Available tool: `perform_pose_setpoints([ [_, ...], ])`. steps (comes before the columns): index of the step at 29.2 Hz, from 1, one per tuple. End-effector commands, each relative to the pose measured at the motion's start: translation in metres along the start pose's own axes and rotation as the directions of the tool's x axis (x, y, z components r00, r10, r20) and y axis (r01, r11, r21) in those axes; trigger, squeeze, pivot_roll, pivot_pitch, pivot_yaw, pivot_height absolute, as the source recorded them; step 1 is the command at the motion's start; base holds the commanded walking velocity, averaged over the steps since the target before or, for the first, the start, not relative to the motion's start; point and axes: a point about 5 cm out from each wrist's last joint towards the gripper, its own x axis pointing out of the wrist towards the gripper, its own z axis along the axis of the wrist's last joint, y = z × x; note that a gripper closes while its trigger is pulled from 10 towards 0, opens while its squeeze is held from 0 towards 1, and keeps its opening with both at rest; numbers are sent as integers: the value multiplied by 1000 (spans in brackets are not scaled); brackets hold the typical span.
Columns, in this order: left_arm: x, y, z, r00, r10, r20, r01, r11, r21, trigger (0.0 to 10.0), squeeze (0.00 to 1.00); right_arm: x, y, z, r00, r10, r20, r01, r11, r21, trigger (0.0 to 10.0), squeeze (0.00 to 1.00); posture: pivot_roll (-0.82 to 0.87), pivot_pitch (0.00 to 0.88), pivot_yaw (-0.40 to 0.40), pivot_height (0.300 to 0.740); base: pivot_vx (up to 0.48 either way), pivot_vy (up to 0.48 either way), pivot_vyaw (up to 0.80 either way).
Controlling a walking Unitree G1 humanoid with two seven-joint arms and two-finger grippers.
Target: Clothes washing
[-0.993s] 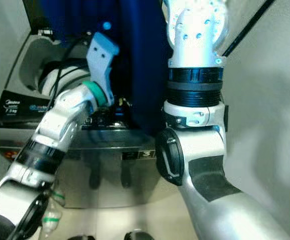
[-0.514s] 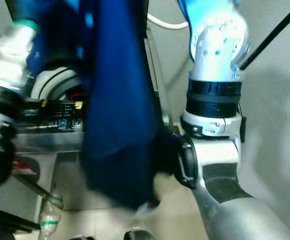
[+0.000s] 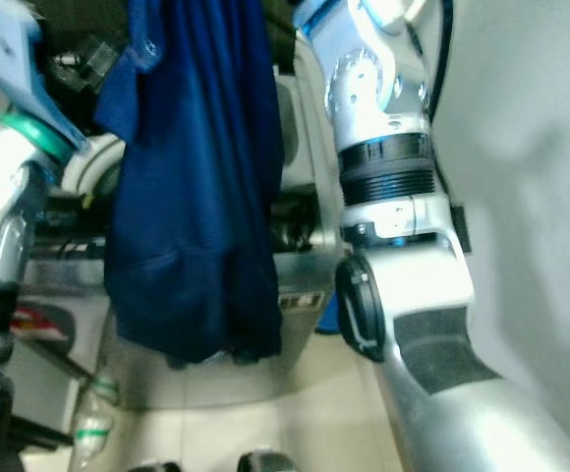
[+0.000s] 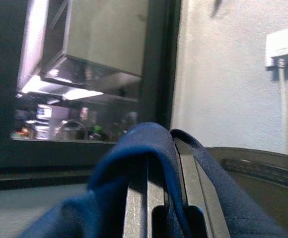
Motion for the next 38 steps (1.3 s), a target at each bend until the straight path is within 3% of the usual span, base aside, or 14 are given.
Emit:
perform_pose_setpoints([
  [1, -2, -18, 4, 998, -67, 20, 68, 995, -70, 10000, 0, 3, -2, 4, 1000, -10, 8, 10, 999, -37, 10000, 0, 38, 2, -11, 740, 0, 0, 0],
  [4, -13, -46, -2, 990, -138, 5, 137, 977, -162, 10000, 0, 2, -5, -3, 999, -32, -22, 30, 998, -64, 10000, 0, 43, 8, -17, 740, 0, 0, 0],
  [10, -15, -56, -2, 982, -188, 9, 186, 962, -198, 10000, 0, 1, -7, -7, 999, -41, -35, 39, 996, -74, 10000, 0, 46, 3, -18, 740, 0, 0, 0],
  [16, -16, -120, -10, 866, -495, 67, 471, 764, -442, 10000, 0, 7, -23, -14, 965, -258, -56, 244, 952, -183, 10000, 0, 43, 0, -28, 740, 0, 0, 0],
  [21, -9, -116, -17, 870, -490, 43, 455, 770, -447, 10000, 0, 13, -17, -11, 978, -206, -23, 201, 970, -135, 10000, 0, 45, 1, -24, 740, 0, 0, 0],
  [24, 33, -64, -38, 965, -242, -102, 202, 933, -297, 10000, 0, 26, 8, 12, 994, -22, 105, 34, 994, -108, 10000, 0, 25, 9, -4, 740, 0, 0, 0],
  [25, 33, -64, -38, 965, -242, -102, 202, 933, -297, 10000, 0, 26, 8, 12, 994, -22, 105, 34, 994, -108, 10000, 0, 25, 9, -4, 740, 0, 0, 0],
  [26, 49, -22, -38, 988, -54, -145, 28, 984, -175, 10000, 0, 27, 10, 31, 983, 4, 185, 16, 995, -102, 10000, 0, 22, 10, 2, 740, 0, 0, 0],
  [28, 51, -1, -35, 987, 31, -155, -49, 992, -114, 10000, 0, 26, 8, 41, 976, -9, 219, 32, 994, -101, 10000, 0, 21, 10, 4, 740, 0, 0, 0],
  [31, 45, 41, -29, 953, 218, -208, -217, 976, 28, 10000, 0, 21, -6, 59, 959, -70, 274, 111, 984, -138, 10000, 0, 18, 12, 18, 740, 0, 0, 0],
  [33, 28, 90, -10, 875, 435, -215, -397, 896, 196, 10000, 0, 8, -30, 75, 930, -194, 311, 254, 953, -165, 10000, 0, 17, 13, 19, 740, 0, 0, 0],
  [34, 28, 90, -10, 875, 435, -215, -397, 896, 196, 10000, 0, 8, -30, 75, 930, -194, 311, 254, 953, -165, 10000, 0, 17, 13, 19, 740, 0, 0, 0],
  [36, 5, 141, 35, 763, 640, -97, -568, 734, 372, 10000, 0, -14, -61, 65, 881, -411, 235, 466, 841, -275, 10000, 0, 26, 24, 17, 740, 0, 0, 0],
  [38, 5, 141, 35, 763, 640, -97, -568, 734, 372, 10000, 0, -14, -61, 65, 881, -411, 235, 466, 841, -275, 10000, 0, 26, 24, 17, 740, 0, 0, 0],
])
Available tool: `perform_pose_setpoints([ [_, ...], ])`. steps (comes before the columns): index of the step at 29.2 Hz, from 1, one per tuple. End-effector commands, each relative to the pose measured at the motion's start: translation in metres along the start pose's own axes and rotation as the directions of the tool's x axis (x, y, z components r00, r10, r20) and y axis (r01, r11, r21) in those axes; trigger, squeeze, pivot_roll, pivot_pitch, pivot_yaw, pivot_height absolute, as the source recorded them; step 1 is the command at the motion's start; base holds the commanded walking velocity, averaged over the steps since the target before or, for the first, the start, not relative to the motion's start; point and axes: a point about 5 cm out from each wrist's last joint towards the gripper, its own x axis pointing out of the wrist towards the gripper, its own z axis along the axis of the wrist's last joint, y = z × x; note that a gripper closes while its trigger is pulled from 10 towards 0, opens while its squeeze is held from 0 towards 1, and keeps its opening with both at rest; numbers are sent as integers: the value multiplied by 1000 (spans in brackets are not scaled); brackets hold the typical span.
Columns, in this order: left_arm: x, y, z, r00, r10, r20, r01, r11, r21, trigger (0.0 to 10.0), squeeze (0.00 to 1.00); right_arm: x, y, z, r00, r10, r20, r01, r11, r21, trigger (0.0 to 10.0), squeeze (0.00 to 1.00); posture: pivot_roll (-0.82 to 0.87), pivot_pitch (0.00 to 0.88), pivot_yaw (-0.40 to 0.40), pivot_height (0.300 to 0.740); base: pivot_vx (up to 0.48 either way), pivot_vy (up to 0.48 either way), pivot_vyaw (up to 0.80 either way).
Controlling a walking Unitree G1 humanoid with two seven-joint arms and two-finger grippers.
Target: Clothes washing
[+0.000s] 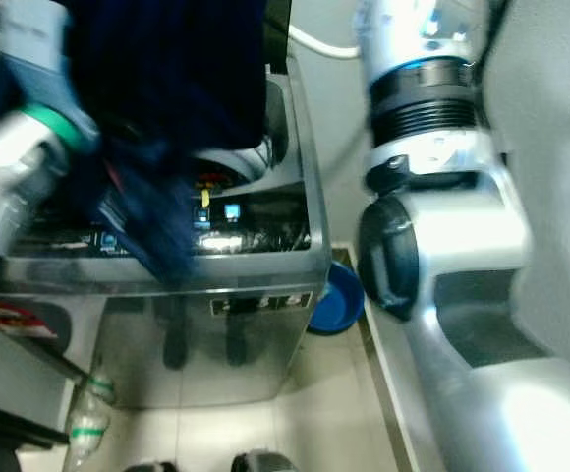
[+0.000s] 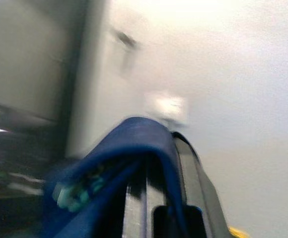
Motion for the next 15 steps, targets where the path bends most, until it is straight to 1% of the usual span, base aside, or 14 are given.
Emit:
perform_pose_setpoints([
  [1, 1, 19, 9, 995, 94, 37, -95, 995, 40, 10000, 0, -1, -6, -2, 997, -73, -5, 72, 994, -83, 10000, 0, 27, 24, 17, 740, 0, 0, 0],
  [2, 3, 38, 17, 983, 173, 65, -178, 979, 97, 10000, 0, -8, -1, -21, 993, -82, -84, 68, 986, -154, 10000, 0, 34, 26, 17, 740, 0, 0, 0],
  [3, 3, 52, 19, 970, 233, 67, -240, 963, 126, 10000, 0, -15, 14, -45, 985, -63, -160, 33, 982, -187, 10000, 0, 42, 29, 14, 740, 0, 0, 0],
  [4, 4, 51, 9, 978, 210, 21, -211, 970, 123, 10000, 0, -23, 35, -68, 972, -16, -234, -35, 977, -212, 10000, 0, 52, 30, 12, 740, 0, 0, 0],
  [5, 4, 51, 9, 978, 210, 21, -211, 970, 123, 10000, 0, -23, 35, -68, 972, -16, -234, -35, 977, -212, 10000, 0, 52, 30, 12, 740, 0, 0, 0],
  [6, 4, 49, 1, 983, 184, -14, -182, 977, 114, 10000, 0, -28, 49, -82, 960, 18, -278, -83, 971, -223, 10000, 0, 54, 31, 12, 740, 0, 0, 0],
  [8, 0, 8, -26, 996, -50, -80, 58, 994, 96, 10000, 0, -40, 83, -105, 928, 138, -347, -209, 962, -177, 10000, 0, 54, 39, 12, 740, 0, 0, 0],
  [9, 0, 8, -26, 996, -50, -80, 58, 994, 96, 10000, 0, -40, 83, -105, 928, 138, -347, -209, 962, -177, 10000, 0, 54, 39, 12, 740, 0, 0, 0],
  [10, -9, -24, -38, 974, -207, -86, 210, 977, 25, 10000, 0, -46, 102, -114, 909, 206, -363, -268, 955, -129, 10000, 0, 52, 48, 10, 740, 0, 0, 0],
  [11, -9, -24, -38, 974, -207, -86, 210, 977, 25, 10000, 0, -46, 102, -114, 909, 206, -363, -268, 955, -129, 10000, 0, 52, 48, 10, 740, 0, 0, 0],
  [12, -25, -61, -45, 929, -365, -69, 360, 930, -77, 10000, 0, -53, 120, -120, 891, 277, -359, -322, 944, -70, 10000, 0, 49, 57, 3, 740, 0, 0, 0],
  [13, -48, -97, -44, 857, -515, -20, 507, 850, -141, 10000, 0, -58, 136, -124, 881, 333, -337, -354, 935, -3, 10000, 0, 48, 63, -3, 740, 0, 0, 0],
  [14, -48, -97, -44, 857, -515, -20, 507, 850, -141, 10000, 0, -58, 136, -124, 881, 333, -337, -354, 935, -3, 10000, 0, 48, 63, -3, 740, 0, 0, 0],
  [15, -66, -120, -42, 795, -607, 20, 599, 779, -182, 10000, 0, -61, 146, -125, 874, 366, -320, -373, 927, 41, 10000, 0, 48, 63, -3, 740, 0, 0, 0],
])
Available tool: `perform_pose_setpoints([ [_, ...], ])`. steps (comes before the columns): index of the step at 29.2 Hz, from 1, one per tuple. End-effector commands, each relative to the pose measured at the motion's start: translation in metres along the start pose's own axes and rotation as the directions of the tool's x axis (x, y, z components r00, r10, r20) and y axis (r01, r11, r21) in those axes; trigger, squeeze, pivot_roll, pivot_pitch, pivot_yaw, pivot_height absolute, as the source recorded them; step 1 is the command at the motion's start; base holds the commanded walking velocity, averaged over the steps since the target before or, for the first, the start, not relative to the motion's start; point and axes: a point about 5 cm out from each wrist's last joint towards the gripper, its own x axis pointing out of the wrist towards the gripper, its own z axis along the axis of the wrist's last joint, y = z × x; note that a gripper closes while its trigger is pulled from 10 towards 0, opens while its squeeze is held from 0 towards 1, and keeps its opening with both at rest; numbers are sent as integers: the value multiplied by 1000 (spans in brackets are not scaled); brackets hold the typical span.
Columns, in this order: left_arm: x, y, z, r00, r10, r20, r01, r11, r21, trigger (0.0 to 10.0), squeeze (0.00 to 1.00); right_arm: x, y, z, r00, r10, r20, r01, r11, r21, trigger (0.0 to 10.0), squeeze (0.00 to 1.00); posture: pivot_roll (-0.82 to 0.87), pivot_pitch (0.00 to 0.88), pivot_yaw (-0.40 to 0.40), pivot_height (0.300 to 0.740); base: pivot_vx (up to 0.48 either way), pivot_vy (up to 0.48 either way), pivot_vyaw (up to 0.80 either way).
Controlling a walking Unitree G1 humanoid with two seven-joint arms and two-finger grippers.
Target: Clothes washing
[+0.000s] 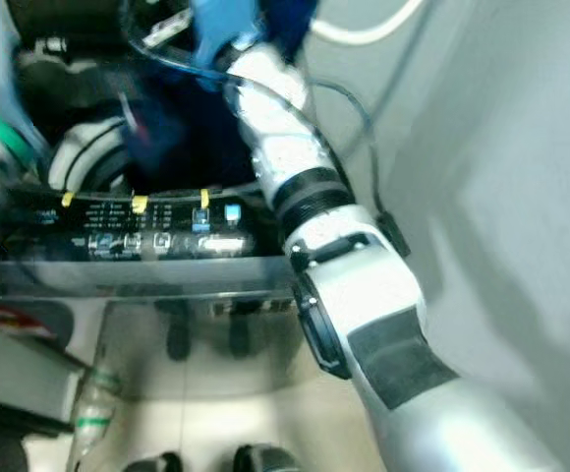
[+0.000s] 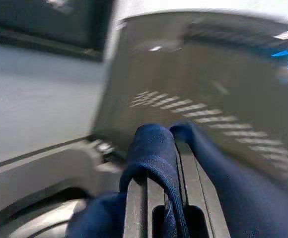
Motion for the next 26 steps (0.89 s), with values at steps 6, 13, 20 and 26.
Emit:
perform_pose_setpoints([
  [6, -21, -99, 26, 914, -366, 177, 391, 911, -130, 10000, 0, 8, 24, 12, 991, 75, 109, -86, 991, 101, 10000, 0, 58, 72, -12, 740, 0, 0, 0],
  [13, -42, -133, 46, 830, -492, 265, 521, 852, -49, 10000, 0, 6, 9, -1, 993, -115, -3, 115, 993, 37, 10000, 0, 65, 78, -5, 740, 0, 0, 0],
  [20, -75, -126, 42, 897, -408, 170, 418, 908, -24, 10000, 0, -6, 9, -25, 991, -89, -105, 85, 996, -42, 10000, 0, 75, 94, -4, 740, 0, 0, 0],
  [26, -85, -130, 34, 920, -373, 118, 384, 920, -80, 10000, 0, -7, 28, -44, 967, -8, -253, -39, 982, -183, 10000, 1000, 87, 98, -12, 740, 0, 0, 0],
])
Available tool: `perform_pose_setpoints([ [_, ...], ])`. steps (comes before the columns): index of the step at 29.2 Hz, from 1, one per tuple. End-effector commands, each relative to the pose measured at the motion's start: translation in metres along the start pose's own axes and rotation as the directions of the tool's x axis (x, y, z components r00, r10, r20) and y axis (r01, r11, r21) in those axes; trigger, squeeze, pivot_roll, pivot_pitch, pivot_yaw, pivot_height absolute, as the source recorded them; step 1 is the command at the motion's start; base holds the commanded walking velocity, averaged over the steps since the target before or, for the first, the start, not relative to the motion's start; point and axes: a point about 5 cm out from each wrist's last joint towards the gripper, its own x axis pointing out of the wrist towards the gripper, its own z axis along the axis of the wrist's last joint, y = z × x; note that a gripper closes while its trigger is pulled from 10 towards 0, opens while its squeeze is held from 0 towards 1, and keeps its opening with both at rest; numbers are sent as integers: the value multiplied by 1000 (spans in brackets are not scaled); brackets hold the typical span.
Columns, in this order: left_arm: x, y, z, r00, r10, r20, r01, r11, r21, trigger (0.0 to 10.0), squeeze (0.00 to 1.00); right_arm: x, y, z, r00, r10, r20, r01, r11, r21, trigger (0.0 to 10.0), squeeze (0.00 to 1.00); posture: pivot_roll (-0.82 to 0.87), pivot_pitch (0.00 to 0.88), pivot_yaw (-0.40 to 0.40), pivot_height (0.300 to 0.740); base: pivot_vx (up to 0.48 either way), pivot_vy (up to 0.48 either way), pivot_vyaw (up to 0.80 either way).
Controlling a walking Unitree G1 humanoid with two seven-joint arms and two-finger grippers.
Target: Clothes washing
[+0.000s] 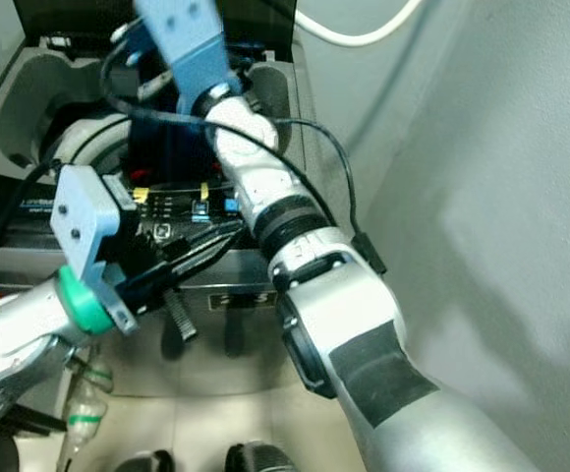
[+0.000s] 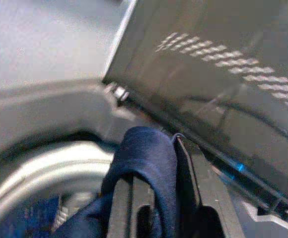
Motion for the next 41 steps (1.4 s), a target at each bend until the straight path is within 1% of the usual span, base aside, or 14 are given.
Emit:
perform_pose_setpoints([
  [1, 0, -6, 0, 1000, -18, -6, 18, 1000, -16, 10000, 0, 3, 7, 3, 1000, 17, -9, -17, 1000, -23, 10000, 1000, 87, 98, -12, 740, 0, 0, 0],
  [10, -18, 1, -4, 996, 73, -54, -76, 996, -38, 10000, 0, -1, -10, -13, 986, -100, -131, 129, 965, 230, 10000, 1000, 87, 99, -12, 740, 0, 0, 0],
  [11, -22, 2, -4, 994, 86, -62, -89, 995, -41, 10000, 0, -1, -13, -12, 986, -107, -129, 136, 962, 237, 10000, 329, 88, 99, -12, 740, 0, 0, 0],
  [12, -22, 2, -4, 994, 86, -62, -89, 995, -41, 10000, 0, -1, -13, -12, 986, -107, -129, 136, 962, 237, 10000, 329, 88, 99, -12, 740, 0, 0, 0],
  [13, -26, 3, -4, 993, 97, -74, -100, 994, -39, 10000, 0, -2, -19, -12, 983, -131, -130, 159, 957, 244, 10000, 0, 93, 99, -14, 740, 0, 0, 0],
  [18, -43, 4, -5, 984, 122, -129, -129, 991, -46, 10000, 0, -5, -38, -12, 969, -200, -148, 239, 914, 327, 10000, 0, 103, 102, -13, 740, 0, 0, 0],
  [21, -57, 11, -5, 970, 169, -172, -173, 985, -8, 10000, 0, -9, -54, -6, 977, -197, -81, 212, 861, 463, 10000, 0, 116, 103, -16, 740, 0, 0, 0],
  [23, -65, 36, 0, 920, 364, -147, -341, 926, 161, 10000, 0, -19, -66, 4, 988, -82, 133, 2, 857, 515, 10000, 0, 144, 101, -34, 740, 0, 0, 0],
  [24, -65, 36, 0, 920, 364, -147, -341, 926, 161, 10000, 0, -19, -66, 4, 988, -82, 133, 2, 857, 515, 10000, 0, 144, 101, -34, 740, 0, 0, 0],
  [27, -65, 66, 18, 840, 543, -14, -511, 798, 321, 10000, 0, -46, -75, 11, 925, 98, 367, -274, 841, 466, 10000, 0, 145, 99, -42, 740, 0, 0, 0],
  [30, -64, 71, 24, 826, 564, 25, -537, 772, 340, 10000, 0, -54, -77, 12, 909, 120, 400, -312, 833, 458, 10000, 0, 145, 99, -42, 740, 0, 0, 0],
  [32, -55, 81, 43, 811, 572, 120, -568, 723, 393, 10000, 0, -77, -85, 9, 890, 133, 437, -349, 816, 461, 10000, 0, 136, 85, -38, 740, 0, 0, 0],
  [36, -45, 90, 65, 798, 561, 220, -600, 703, 381, 10000, 0, -107, -95, 9, 876, 128, 465, -359, 818, 449, 10000, 0, 131, 74, -26, 740, 0, 0, 0],
  [41, -39, 101, 81, 753, 581, 309, -658, 673, 338, 10000, 0, -146, -105, 36, 792, 181, 583, -459, 807, 373, 10000, 0, 113, 59, -9, 740, 0, 0, 0],
])
